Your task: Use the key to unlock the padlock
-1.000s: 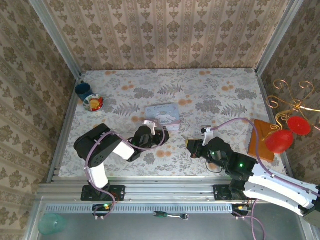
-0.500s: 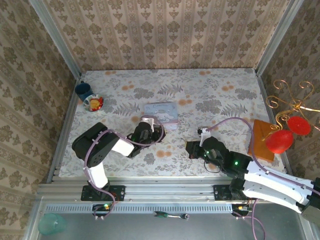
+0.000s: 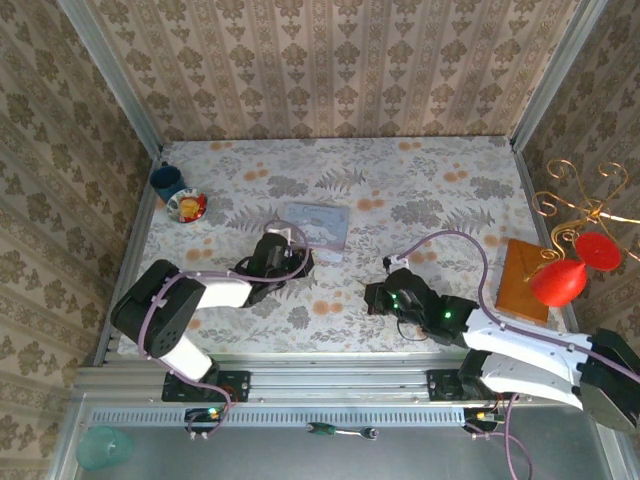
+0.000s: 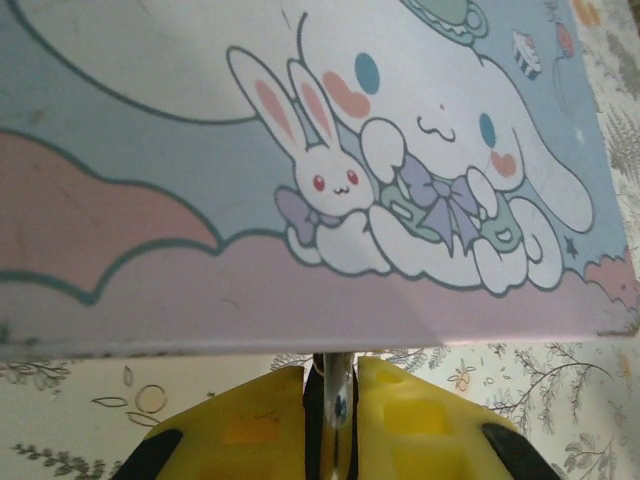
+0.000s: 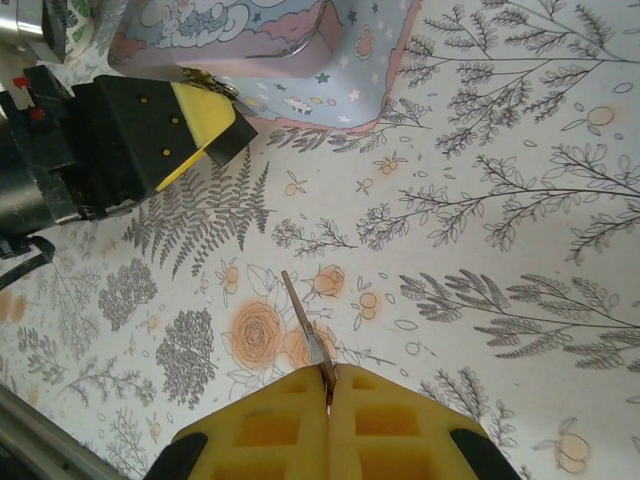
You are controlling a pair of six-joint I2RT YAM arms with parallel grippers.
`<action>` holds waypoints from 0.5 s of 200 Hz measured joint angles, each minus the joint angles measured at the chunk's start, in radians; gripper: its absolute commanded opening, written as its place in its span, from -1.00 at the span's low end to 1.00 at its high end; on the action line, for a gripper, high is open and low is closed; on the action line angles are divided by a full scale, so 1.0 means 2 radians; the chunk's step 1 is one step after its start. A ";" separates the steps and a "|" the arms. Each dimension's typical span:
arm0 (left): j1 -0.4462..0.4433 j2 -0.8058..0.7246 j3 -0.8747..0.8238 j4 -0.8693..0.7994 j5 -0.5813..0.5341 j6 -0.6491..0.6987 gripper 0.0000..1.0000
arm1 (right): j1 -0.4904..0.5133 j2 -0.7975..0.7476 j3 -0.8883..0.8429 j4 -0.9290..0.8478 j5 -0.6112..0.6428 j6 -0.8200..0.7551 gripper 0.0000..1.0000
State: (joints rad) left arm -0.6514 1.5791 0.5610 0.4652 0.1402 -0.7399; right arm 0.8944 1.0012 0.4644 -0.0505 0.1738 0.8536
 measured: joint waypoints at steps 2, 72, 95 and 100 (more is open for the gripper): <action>0.000 0.000 0.003 -0.006 0.001 0.001 -0.90 | 0.000 0.003 0.000 0.003 -0.002 0.001 -1.00; 0.006 0.016 0.084 -0.102 0.065 0.026 -0.90 | -0.025 0.133 0.006 0.138 -0.067 0.054 -1.00; 0.006 0.016 0.087 -0.131 0.076 0.026 -0.90 | -0.038 0.166 0.014 0.165 -0.082 0.070 -1.00; 0.006 0.016 0.087 -0.133 0.078 0.026 -0.90 | -0.041 0.174 0.018 0.173 -0.085 0.072 -1.00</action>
State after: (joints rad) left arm -0.6392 1.6115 0.7349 0.1986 0.2966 -0.6872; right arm 0.8131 1.3495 0.4995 0.2951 0.0032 0.9977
